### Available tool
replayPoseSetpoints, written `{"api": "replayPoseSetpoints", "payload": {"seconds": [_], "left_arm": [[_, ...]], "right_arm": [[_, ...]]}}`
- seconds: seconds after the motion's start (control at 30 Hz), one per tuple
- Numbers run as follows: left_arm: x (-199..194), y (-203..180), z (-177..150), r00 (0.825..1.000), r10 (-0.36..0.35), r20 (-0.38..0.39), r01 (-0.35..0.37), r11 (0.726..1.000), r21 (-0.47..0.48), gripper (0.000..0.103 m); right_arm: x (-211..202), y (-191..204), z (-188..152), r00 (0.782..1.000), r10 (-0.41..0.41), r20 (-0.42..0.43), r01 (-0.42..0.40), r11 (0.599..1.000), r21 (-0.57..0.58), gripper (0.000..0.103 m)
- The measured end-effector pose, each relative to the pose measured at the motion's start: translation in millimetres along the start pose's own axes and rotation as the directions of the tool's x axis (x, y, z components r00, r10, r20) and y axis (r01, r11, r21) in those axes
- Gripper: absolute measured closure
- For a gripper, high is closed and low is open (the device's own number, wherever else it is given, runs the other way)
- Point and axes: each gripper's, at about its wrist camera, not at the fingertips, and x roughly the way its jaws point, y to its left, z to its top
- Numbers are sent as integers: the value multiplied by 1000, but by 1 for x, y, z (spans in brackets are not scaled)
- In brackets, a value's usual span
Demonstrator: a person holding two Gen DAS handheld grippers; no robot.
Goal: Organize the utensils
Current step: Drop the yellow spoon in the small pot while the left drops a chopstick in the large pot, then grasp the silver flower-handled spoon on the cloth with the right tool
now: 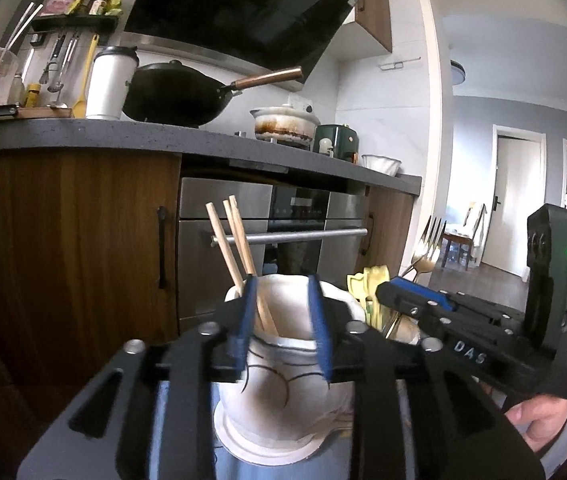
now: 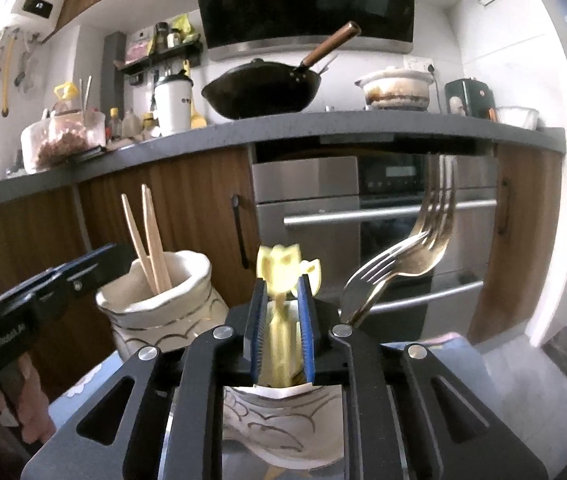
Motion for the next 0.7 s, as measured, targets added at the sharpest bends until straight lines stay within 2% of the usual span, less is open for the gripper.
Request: {"api": "replayPoseSetpoints", "payload": {"seconds": [0.03,0.1,0.17,0.27,0.33,0.37,0.43,0.53,0.7], "left_arm": [[-2,0,0,1000,5,2,-5,1000,3,66],[-10,-2,-2,1000,17,16,-18,1000,13,48],[-16,-4,-4,999,20,27,-21,1000,23,42],[-27,-8,-8,999,24,35,-25,999,38,27],[-31,-10,-10,999,27,35,-29,999,42,21],[-33,-11,-11,999,31,31,-32,998,45,17],[-36,-12,-15,998,48,27,-49,997,52,7],[-41,-13,-22,997,78,23,-80,995,63,5],[-49,-7,-30,995,95,-8,-95,995,41,5]], "right_arm": [[-4,0,1,1000,2,6,-2,1000,1,81],[-15,0,3,1000,7,20,-7,1000,4,76],[-28,0,7,999,12,41,-13,1000,11,66],[-45,-3,12,998,15,64,-17,1000,27,51],[-55,-6,14,997,14,73,-16,999,38,34],[-59,-8,15,997,14,77,-18,999,45,31],[-69,-12,15,997,9,80,-14,998,61,12],[-80,-16,11,996,-2,89,-4,997,71,6],[-88,-23,-5,997,-51,51,47,997,68,5]]}}
